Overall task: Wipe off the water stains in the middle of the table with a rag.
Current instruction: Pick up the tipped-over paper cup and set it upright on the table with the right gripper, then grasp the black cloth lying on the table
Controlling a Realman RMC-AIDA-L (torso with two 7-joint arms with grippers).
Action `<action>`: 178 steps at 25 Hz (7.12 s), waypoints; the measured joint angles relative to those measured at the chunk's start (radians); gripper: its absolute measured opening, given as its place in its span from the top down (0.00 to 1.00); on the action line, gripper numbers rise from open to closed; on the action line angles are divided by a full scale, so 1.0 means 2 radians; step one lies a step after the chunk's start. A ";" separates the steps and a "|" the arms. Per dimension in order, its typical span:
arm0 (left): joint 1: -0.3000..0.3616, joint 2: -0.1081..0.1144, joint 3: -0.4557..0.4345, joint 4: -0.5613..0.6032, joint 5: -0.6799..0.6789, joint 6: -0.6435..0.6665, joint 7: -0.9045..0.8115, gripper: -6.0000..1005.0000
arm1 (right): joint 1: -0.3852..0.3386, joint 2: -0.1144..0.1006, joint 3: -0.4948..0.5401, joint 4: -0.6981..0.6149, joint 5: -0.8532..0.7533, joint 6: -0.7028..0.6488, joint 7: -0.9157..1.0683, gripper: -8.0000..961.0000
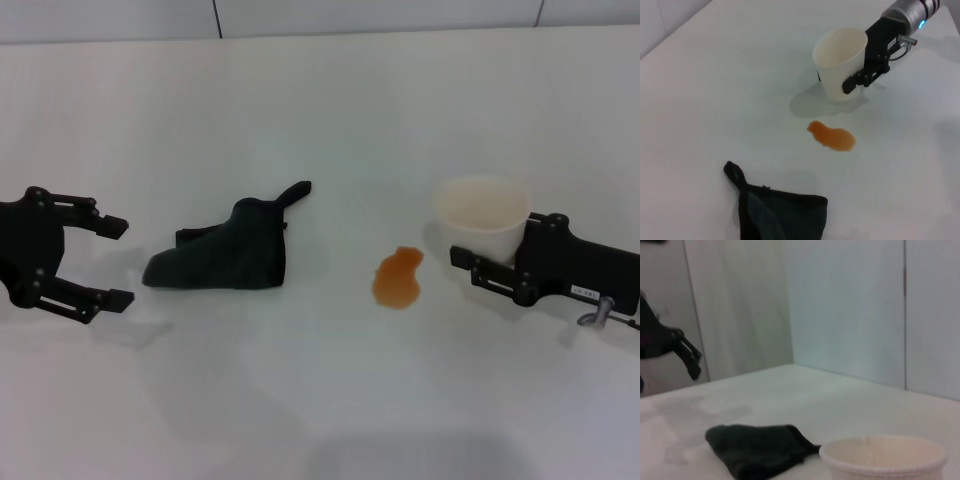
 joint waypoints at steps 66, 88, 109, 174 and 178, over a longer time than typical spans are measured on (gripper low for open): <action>-0.002 -0.002 0.000 -0.001 0.013 -0.005 -0.002 0.13 | -0.005 -0.004 -0.003 0.099 0.093 0.022 -0.119 0.09; 0.000 -0.001 0.000 -0.003 0.013 -0.014 -0.005 0.13 | -0.075 -0.029 -0.003 -0.044 -0.003 0.005 0.024 0.09; 0.010 -0.001 -0.002 -0.001 0.024 -0.038 -0.022 0.13 | -0.042 -0.058 0.092 -0.348 -0.280 -0.160 0.352 0.09; -0.080 -0.091 0.086 -0.064 0.128 -0.252 -0.137 0.57 | 0.027 -0.032 0.082 -0.391 -0.351 -0.166 0.380 0.09; -0.081 -0.091 0.087 -0.064 0.126 -0.252 -0.139 0.58 | 0.028 -0.031 0.082 -0.388 -0.351 -0.164 0.377 0.09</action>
